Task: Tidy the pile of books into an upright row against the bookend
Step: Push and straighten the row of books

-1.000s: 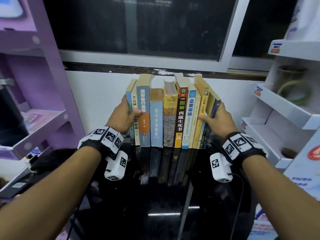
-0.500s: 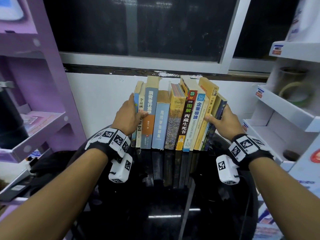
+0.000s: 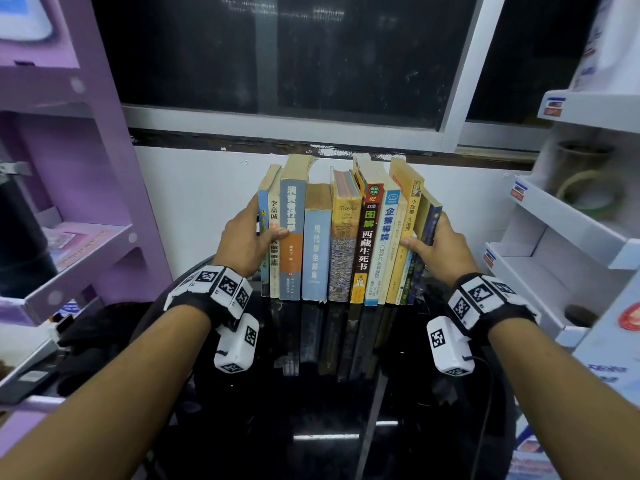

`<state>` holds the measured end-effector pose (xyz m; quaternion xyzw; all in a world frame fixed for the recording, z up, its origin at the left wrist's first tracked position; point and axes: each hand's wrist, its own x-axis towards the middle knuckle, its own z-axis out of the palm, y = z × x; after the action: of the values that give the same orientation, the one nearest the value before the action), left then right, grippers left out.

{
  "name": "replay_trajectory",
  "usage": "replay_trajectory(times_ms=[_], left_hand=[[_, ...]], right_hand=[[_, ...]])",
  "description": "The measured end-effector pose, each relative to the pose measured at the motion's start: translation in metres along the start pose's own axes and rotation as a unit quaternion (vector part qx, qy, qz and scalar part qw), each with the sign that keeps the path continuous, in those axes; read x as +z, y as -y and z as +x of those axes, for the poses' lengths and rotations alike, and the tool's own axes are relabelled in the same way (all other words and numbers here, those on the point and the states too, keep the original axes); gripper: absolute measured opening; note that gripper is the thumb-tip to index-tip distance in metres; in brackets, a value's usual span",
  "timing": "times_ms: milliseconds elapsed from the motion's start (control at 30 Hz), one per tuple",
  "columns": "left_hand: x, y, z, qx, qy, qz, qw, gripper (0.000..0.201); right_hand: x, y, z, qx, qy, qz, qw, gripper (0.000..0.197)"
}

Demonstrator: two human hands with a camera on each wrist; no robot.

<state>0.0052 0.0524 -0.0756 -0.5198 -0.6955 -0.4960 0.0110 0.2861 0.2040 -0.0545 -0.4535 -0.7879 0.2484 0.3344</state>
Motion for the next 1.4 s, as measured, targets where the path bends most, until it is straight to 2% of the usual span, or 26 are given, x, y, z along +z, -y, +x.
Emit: replay_trajectory(times_ms=[333, 500, 767, 867, 967, 1100, 1167, 1267, 1400], left_hand=[[0.002, 0.001, 0.001, -0.003, -0.009, 0.009, 1.0, 0.045], [-0.005, -0.004, 0.002, -0.017, 0.023, 0.028, 0.999, 0.05], [-0.032, -0.014, -0.01, 0.004, 0.108, 0.05, 0.993, 0.049], [-0.041, -0.023, -0.017, 0.005, 0.123, 0.07, 0.99, 0.05], [-0.052, -0.034, -0.021, 0.004, 0.118, 0.081, 0.99, 0.054], [-0.067, -0.043, -0.017, -0.008, 0.107, 0.12, 0.987, 0.067], [-0.072, -0.047, -0.013, 0.006, 0.105, 0.129, 0.986, 0.067], [-0.078, -0.054, -0.006, 0.049, 0.104, 0.129, 0.985, 0.06], [-0.08, -0.054, 0.005, 0.085, 0.093, 0.104, 0.986, 0.056]], right_hand=[[0.0, -0.002, 0.0, -0.005, 0.003, 0.001, 1.0, 0.053], [-0.004, -0.002, -0.002, 0.007, 0.023, 0.003, 1.0, 0.054], [-0.016, -0.002, -0.018, 0.013, 0.028, -0.002, 1.0, 0.054], [-0.021, -0.002, -0.025, 0.014, 0.032, -0.012, 0.999, 0.061], [-0.029, 0.006, -0.03, 0.006, -0.009, 0.007, 1.0, 0.07], [-0.035, 0.028, -0.036, -0.085, -0.183, -0.036, 0.979, 0.051], [-0.031, 0.045, -0.04, -0.156, -0.21, -0.074, 0.962, 0.043], [-0.012, 0.072, -0.047, -0.271, -0.162, -0.16, 0.935, 0.04], [0.026, 0.099, -0.056, -0.391, -0.044, -0.252, 0.884, 0.048]])
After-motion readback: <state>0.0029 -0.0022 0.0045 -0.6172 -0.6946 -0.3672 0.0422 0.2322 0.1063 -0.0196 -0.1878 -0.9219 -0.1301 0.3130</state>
